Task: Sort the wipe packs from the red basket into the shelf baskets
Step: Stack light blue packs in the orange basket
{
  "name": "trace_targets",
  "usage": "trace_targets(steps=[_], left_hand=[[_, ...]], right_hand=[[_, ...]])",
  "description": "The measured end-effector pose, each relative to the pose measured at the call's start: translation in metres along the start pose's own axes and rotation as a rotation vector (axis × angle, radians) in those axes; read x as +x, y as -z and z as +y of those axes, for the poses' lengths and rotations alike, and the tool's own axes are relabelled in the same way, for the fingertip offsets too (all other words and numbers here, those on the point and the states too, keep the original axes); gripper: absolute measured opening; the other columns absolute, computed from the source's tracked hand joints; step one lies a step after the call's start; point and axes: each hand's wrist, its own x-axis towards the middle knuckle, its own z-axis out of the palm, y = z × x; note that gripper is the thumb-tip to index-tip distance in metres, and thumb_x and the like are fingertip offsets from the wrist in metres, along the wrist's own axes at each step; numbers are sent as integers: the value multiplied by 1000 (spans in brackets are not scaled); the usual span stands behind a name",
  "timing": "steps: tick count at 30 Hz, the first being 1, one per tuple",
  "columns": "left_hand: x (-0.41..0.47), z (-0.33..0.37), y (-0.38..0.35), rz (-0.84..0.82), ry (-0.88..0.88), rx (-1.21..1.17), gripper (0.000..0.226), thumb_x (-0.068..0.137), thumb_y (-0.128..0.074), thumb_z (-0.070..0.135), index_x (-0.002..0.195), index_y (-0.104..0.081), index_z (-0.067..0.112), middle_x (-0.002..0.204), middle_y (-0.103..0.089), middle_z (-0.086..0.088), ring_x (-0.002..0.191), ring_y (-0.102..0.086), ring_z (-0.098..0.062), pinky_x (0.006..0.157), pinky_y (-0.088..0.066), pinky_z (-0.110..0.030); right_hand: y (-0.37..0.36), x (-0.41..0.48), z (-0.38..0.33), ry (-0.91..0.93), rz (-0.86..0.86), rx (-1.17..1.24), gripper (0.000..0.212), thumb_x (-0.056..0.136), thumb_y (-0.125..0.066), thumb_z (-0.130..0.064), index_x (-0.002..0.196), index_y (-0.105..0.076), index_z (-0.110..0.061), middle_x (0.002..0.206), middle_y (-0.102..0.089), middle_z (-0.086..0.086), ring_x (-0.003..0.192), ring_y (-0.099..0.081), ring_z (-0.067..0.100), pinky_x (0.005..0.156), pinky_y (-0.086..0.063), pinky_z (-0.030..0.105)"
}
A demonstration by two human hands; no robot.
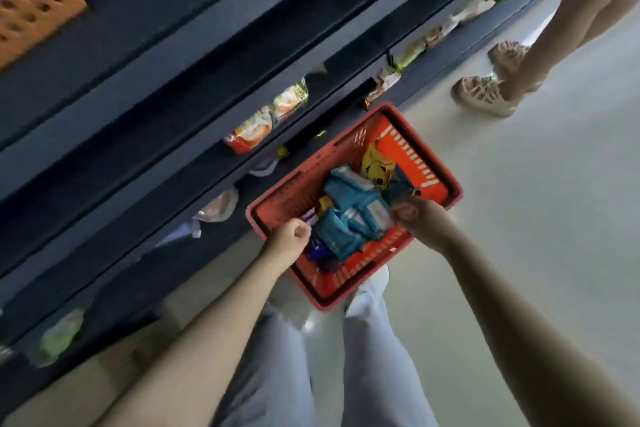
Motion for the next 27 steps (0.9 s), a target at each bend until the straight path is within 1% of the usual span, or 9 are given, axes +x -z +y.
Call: trace_targets(steps=[3,6,9,12,14,17,21,24,27], left_hand=[[55,-5,-45,-32,101,-53,21,92,-60,10,108,-63,-2,106,-67,-13,103,-62,-24,86,-44,-26],[101,-18,-87,-50,188,-79,39,91,-63,16,125,-55,-1,125,-58,-17,118,-55,-28,101,-42,-34],[141,-39,-121,-31,220,-107,72,72,-77,39,132,-50,11,129,-58,-12,118,-55,-27,102,-43,-40],[176,-86,-147,69,220,-157,96,43,-74,66,127,-54,23,124,-60,-8,113,-58,-26,97,-49,-44],[167,-78,-142,82,223,-213,85,53,-81,55,125,-55,18,124,-60,-10,111,-58,-27,96,-49,-44],[143,-58,-130,85,222,-301,56,72,-82,22,120,-56,7,114,-65,-11,104,-62,-26,92,-51,-40],[118,-48,-115,93,223,-431,32,81,-73,6,110,-61,1,97,-65,-9,85,-63,-20,70,-51,-21],[91,-30,-98,167,255,-615,22,85,-69,7,105,-59,8,88,-65,-7,73,-62,-15,62,-53,-26],[42,2,-70,210,301,-826,18,88,-67,14,104,-58,14,92,-67,-5,78,-66,-14,57,-57,-27]], right_hand=[[-22,65,44,-17,-99,-31,20,92,-60,-19,111,-65,-13,103,-62,-4,94,-59,12,87,-49,30],[-58,120,88,-15,-104,-176,26,92,-55,-30,113,-61,-15,104,-62,-2,93,-62,19,71,-48,30],[-89,161,110,-78,-62,-321,46,89,-50,-47,124,-51,-19,109,-60,7,95,-59,27,72,-52,37],[-109,187,112,-136,-118,-287,50,84,-61,-39,126,-52,-14,115,-60,11,102,-58,32,83,-52,42],[-115,192,113,-198,-99,-287,48,78,-69,-35,117,-57,-10,108,-61,11,96,-59,32,76,-52,40],[-117,189,118,-289,-92,-298,39,75,-74,-32,104,-61,-8,90,-60,7,87,-60,29,73,-55,41],[-108,179,110,-275,-171,-146,42,77,-75,-33,111,-63,-11,94,-61,3,86,-59,25,70,-51,36],[-85,149,93,-268,-14,142,32,84,-69,-21,111,-59,-8,103,-63,5,95,-62,26,80,-55,46],[-44,86,63,-310,104,704,19,90,-64,-14,107,-55,-15,111,-64,7,99,-66,27,84,-57,47]])
